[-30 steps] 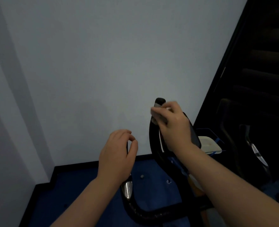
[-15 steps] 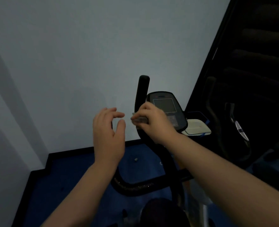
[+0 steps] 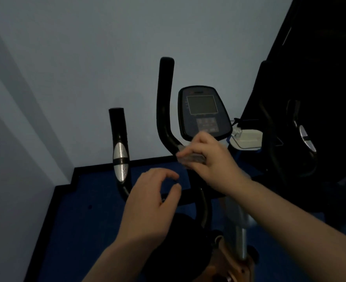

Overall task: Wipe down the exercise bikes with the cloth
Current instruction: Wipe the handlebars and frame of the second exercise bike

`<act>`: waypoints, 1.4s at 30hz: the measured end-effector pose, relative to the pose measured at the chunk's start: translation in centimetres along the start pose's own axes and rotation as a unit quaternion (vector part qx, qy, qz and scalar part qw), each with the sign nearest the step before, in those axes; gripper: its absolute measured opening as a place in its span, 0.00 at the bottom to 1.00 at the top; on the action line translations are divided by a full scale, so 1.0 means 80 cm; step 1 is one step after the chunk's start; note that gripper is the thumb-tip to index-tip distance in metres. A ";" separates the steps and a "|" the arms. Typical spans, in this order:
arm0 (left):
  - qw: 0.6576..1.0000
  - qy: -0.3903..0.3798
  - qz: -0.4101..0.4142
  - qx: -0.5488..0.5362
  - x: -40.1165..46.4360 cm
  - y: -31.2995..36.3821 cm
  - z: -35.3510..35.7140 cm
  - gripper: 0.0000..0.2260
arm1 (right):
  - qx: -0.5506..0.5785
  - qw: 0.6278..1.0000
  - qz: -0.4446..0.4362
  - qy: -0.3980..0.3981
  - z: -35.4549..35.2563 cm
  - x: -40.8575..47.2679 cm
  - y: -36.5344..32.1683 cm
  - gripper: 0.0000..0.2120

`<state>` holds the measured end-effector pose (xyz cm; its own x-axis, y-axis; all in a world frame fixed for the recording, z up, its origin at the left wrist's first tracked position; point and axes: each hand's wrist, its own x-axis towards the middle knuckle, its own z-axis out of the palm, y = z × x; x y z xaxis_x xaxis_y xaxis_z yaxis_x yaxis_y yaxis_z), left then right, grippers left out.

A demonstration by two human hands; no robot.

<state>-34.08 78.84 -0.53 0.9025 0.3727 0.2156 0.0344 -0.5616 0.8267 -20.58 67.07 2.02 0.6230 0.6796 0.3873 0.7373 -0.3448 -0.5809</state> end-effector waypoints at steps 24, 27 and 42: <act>0.989 -0.124 0.054 0.058 -0.001 -0.016 -0.001 0.09 | 0.100 0.942 0.242 0.209 0.045 -0.160 -0.057 0.09; 0.988 -0.126 0.064 0.057 -0.001 -0.016 -0.001 0.09 | 0.059 0.945 0.238 0.215 0.028 -0.168 -0.054 0.09; 0.991 -0.107 0.048 0.062 0.002 -0.012 0.003 0.06 | -0.204 0.924 0.279 0.161 0.021 -0.084 -0.003 0.06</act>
<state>-33.91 79.30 -1.43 0.9741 0.1554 0.1643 -0.0156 -0.6786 0.7344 -25.41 63.69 -1.65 0.9331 0.1177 0.3397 0.2742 -0.8441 -0.4608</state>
